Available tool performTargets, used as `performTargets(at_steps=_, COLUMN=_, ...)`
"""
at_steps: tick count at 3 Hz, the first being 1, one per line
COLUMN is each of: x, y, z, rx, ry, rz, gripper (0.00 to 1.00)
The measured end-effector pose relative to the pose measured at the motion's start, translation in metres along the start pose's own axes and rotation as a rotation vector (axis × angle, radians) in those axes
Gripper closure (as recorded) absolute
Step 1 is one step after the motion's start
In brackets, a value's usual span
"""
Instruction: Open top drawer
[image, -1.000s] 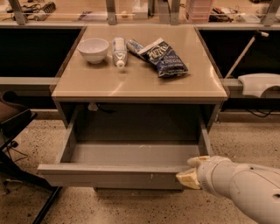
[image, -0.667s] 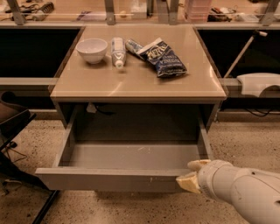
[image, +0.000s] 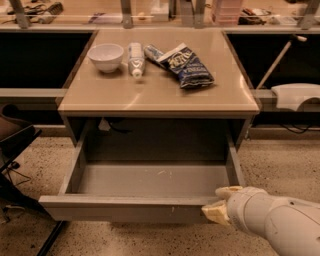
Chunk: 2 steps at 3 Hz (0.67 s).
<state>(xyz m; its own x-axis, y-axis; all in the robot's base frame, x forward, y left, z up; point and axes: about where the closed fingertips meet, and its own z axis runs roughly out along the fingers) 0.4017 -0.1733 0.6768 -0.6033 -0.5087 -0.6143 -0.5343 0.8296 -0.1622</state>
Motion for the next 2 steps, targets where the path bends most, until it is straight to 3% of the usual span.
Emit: performTargets(at_steps=2, x=0.0061, y=0.005, z=-0.0058, rx=0.003, ry=0.008, rz=0.021, gripper=1.0)
